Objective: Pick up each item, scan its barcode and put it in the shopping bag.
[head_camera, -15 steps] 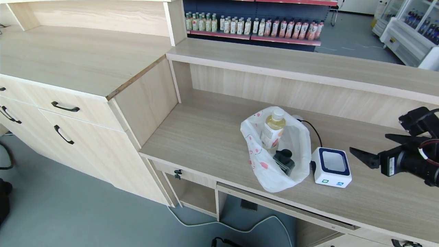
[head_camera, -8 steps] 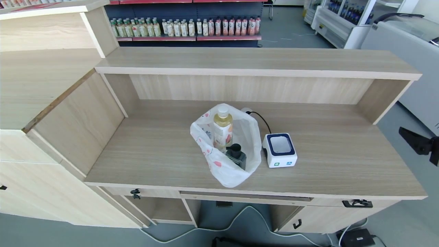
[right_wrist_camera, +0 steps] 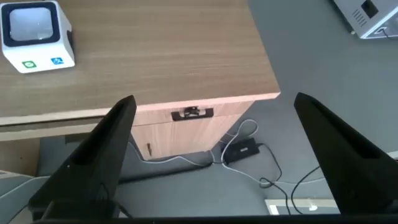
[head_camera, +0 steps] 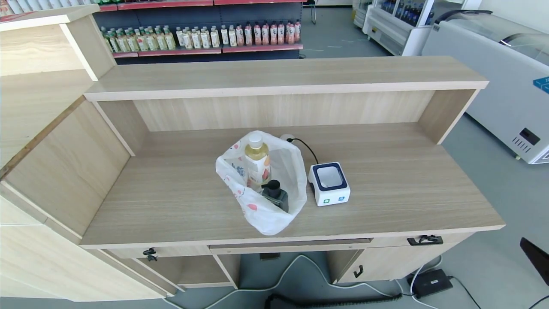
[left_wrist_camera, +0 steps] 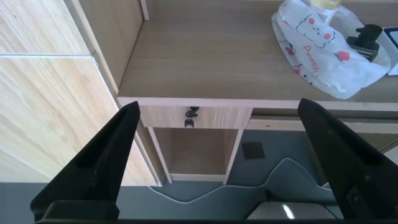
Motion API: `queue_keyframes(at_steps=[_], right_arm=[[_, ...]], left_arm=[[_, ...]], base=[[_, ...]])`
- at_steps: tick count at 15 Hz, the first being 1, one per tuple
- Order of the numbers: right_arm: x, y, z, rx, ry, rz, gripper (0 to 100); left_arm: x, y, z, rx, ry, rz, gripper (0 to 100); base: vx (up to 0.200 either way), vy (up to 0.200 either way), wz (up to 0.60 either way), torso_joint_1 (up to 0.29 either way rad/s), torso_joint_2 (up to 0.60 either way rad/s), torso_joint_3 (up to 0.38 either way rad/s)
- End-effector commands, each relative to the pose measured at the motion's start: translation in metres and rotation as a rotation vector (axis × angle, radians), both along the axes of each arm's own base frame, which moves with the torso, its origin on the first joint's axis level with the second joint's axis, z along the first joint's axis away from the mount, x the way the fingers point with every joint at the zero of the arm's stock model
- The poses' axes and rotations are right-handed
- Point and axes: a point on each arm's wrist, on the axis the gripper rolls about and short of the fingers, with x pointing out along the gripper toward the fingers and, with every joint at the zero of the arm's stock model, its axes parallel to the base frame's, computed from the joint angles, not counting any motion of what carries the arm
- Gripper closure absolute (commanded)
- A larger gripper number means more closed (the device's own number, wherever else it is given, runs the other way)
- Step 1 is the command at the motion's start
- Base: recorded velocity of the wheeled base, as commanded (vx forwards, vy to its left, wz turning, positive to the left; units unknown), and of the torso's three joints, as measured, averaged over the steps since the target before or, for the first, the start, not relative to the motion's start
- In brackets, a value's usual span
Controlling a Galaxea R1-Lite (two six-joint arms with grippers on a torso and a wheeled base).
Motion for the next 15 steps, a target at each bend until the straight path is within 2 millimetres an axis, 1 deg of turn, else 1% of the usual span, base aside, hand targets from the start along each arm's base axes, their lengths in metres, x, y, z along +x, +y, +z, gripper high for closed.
queue_keyframes(at_steps=[1,3,5,8,15], right_arm=[[-0.056,0.006,-0.045,0.041,-0.006,0.0,0],[-0.076,0.007,-0.067,0.11,0.018,0.008,0],[-0.081,0.006,-0.066,0.132,-0.055,0.079,0],[-0.09,0.006,-0.068,0.156,-0.172,0.076,0],[-0.091,0.007,-0.069,0.156,-0.183,0.095,0]], left_arm=[[0.0,0.0,0.0,0.001,-0.001,0.001,0],[0.0,0.0,0.0,-0.001,-0.001,-0.001,0],[0.0,0.0,0.0,-0.001,-0.001,-0.001,0],[0.0,0.0,0.0,-0.001,-0.001,0.001,0],[0.0,0.0,0.0,-0.001,-0.001,0.001,0]], base=[[0.0,0.0,0.0,0.0,0.0,0.0],[0.0,0.0,0.0,0.0,0.0,0.0],[0.0,0.0,0.0,0.0,0.0,0.0],[0.0,0.0,0.0,0.0,0.0,0.0],[0.0,0.0,0.0,0.0,0.0,0.0]])
